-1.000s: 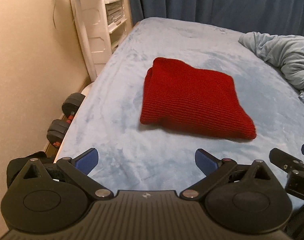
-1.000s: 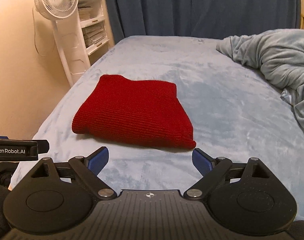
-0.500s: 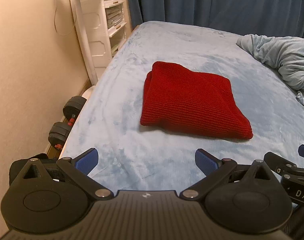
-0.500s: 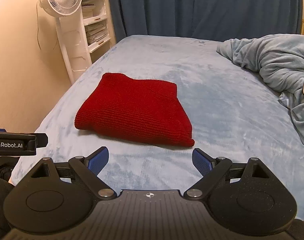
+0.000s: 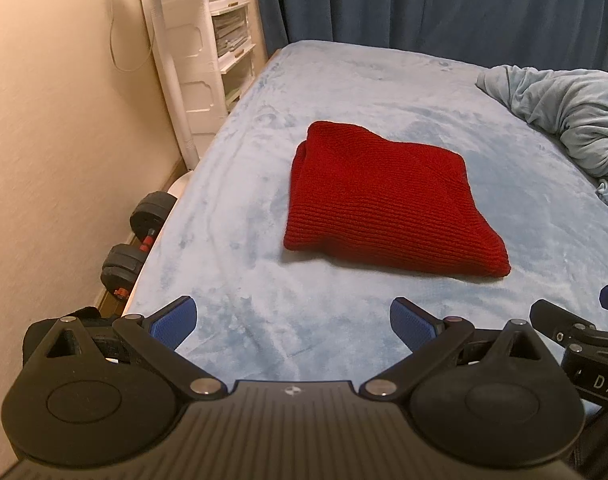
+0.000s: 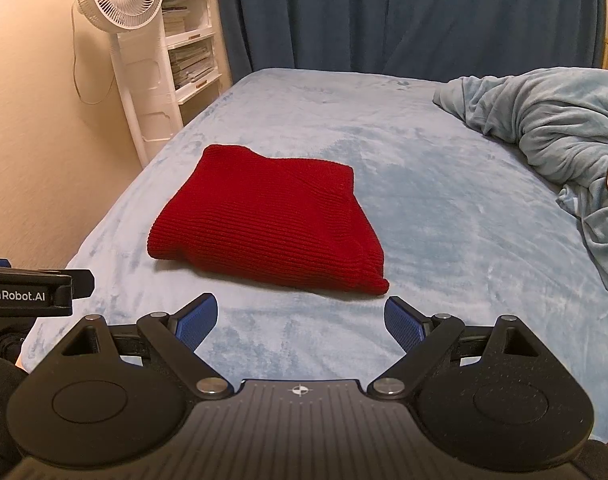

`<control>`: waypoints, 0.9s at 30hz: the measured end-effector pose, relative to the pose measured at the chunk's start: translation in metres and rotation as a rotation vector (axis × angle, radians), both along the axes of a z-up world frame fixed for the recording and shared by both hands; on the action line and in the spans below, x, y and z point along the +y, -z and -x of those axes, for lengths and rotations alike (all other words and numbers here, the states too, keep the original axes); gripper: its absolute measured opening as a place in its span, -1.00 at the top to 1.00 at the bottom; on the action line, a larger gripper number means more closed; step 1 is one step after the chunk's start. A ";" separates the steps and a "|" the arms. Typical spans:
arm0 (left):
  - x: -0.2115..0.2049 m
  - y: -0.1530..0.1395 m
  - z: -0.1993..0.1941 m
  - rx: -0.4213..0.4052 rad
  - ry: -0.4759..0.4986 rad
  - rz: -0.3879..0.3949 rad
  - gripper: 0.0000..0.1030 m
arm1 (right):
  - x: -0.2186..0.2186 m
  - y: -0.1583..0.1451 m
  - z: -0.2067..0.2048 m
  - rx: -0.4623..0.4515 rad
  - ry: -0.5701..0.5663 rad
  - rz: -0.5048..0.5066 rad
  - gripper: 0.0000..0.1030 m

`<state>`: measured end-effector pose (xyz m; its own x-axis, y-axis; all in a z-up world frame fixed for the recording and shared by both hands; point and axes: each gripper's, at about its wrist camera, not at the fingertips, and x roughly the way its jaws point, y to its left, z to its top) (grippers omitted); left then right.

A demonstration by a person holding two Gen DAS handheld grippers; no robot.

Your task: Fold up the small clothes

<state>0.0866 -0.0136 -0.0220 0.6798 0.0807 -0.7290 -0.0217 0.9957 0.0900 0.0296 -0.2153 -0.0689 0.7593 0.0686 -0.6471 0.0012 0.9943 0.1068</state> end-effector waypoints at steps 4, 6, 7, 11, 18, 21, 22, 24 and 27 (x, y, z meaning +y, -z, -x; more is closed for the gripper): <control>0.000 0.000 0.000 0.001 0.001 0.000 -0.99 | 0.000 0.001 -0.001 0.000 -0.004 0.000 -0.77; 0.000 0.000 0.000 0.001 0.001 -0.001 -0.99 | 0.000 0.001 -0.001 0.001 -0.007 -0.002 -0.77; 0.000 0.000 0.000 0.001 0.001 -0.002 -0.99 | 0.000 0.001 -0.001 0.000 -0.007 -0.001 -0.77; 0.001 0.000 0.000 0.004 0.003 -0.003 -0.99 | 0.001 0.001 0.000 -0.002 -0.013 0.000 -0.77; 0.002 0.000 0.000 0.006 0.001 -0.003 -0.99 | 0.002 0.001 0.000 -0.002 -0.015 0.000 -0.77; 0.004 0.000 0.000 0.005 0.001 -0.003 -0.99 | 0.004 0.001 0.000 -0.003 -0.020 0.001 -0.77; 0.003 0.000 0.000 0.006 0.002 -0.005 -0.99 | 0.004 0.002 0.001 -0.003 -0.021 0.002 -0.77; 0.003 0.001 0.000 0.008 0.002 -0.005 -0.99 | 0.004 0.002 0.001 -0.003 -0.024 0.001 -0.77; 0.005 0.000 0.000 0.009 -0.001 -0.005 -0.99 | 0.005 0.002 0.002 -0.004 -0.025 0.002 -0.77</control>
